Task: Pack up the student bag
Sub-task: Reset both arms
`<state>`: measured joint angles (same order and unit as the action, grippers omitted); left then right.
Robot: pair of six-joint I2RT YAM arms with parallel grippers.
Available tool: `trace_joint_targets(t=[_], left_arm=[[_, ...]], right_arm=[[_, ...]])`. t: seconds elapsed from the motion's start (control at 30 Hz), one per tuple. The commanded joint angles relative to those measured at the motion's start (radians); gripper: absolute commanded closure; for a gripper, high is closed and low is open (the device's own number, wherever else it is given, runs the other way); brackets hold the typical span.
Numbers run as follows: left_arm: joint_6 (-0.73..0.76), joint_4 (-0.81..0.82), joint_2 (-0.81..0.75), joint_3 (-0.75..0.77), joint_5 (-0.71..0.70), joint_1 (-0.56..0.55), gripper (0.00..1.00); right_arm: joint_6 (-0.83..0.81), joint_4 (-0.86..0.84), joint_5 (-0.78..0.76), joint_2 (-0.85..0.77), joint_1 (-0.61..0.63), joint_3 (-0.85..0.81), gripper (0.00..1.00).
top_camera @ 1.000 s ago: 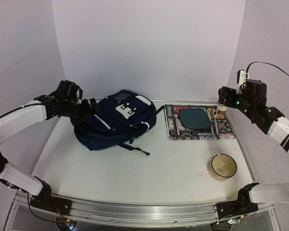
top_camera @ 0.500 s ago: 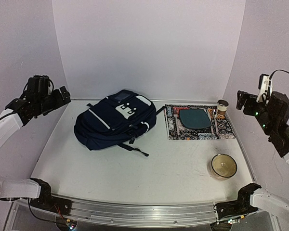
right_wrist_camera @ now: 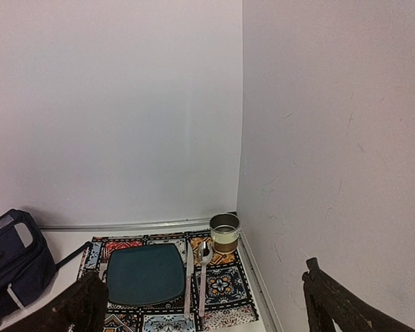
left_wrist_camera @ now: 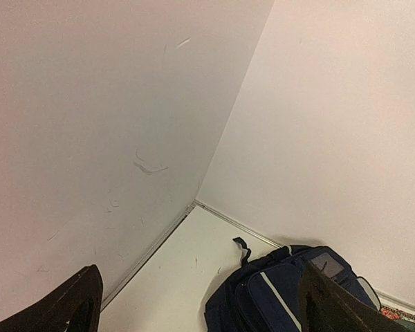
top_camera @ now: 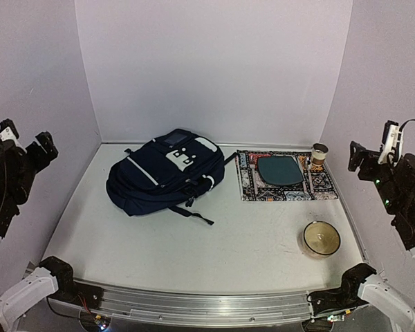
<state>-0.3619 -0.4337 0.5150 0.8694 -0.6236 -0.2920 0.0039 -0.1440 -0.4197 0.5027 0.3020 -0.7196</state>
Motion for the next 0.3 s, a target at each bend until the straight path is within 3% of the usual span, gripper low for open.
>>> trace_joint_targets(t=[0.0, 0.27], left_arm=[[0.025, 0.053, -0.072, -0.069, -0.031, -0.001, 0.01], [0.003, 0.052, -0.084, -0.078, -0.038, 0.000, 0.01]], right_arm=[[0.028, -0.097, -0.003, 0.006, -0.003, 0.014, 0.02], [0.040, -0.101, 0.004, 0.022, -0.003, 0.008, 0.02]])
